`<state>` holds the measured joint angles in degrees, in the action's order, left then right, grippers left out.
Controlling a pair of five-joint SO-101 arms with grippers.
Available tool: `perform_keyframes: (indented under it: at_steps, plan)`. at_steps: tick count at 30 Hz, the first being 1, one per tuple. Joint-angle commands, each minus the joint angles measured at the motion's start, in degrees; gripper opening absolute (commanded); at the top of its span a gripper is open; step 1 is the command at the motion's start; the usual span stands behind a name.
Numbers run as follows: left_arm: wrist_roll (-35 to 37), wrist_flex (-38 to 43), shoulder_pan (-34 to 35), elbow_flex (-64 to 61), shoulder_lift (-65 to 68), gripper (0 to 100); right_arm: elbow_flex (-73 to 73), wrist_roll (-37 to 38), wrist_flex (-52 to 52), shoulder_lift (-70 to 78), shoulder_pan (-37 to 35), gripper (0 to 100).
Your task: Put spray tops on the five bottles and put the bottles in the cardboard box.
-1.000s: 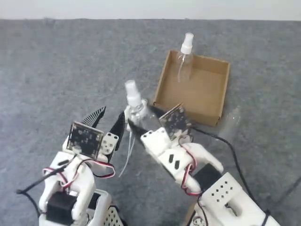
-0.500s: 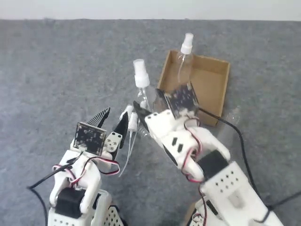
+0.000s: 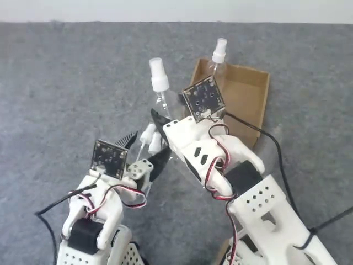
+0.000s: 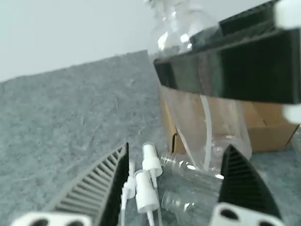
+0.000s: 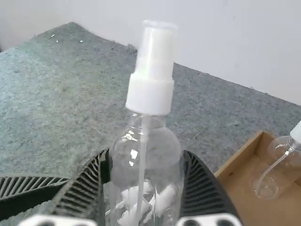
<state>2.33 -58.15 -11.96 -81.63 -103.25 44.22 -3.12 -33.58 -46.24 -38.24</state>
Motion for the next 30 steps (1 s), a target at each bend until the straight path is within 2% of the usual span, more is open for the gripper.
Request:
perform_keyframes:
  at_steps: [1,6,21,30]
  plan:
    - [0.7,3.43,-0.26,-0.66,-0.79,30,-4.22,0.79,0.22,-0.13,0.31,0.6]
    - [0.7,7.47,-0.18,-3.74,-0.79,30,-6.15,0.79,-2.33,-0.48,-1.89,0.6]
    - [0.7,7.47,-0.18,-3.74,-0.7,29,-11.34,0.97,-17.54,-6.64,-2.68,0.6]
    - [0.7,7.3,-0.18,-3.82,-0.7,29,-11.43,1.14,-19.03,-7.6,-2.24,0.6]
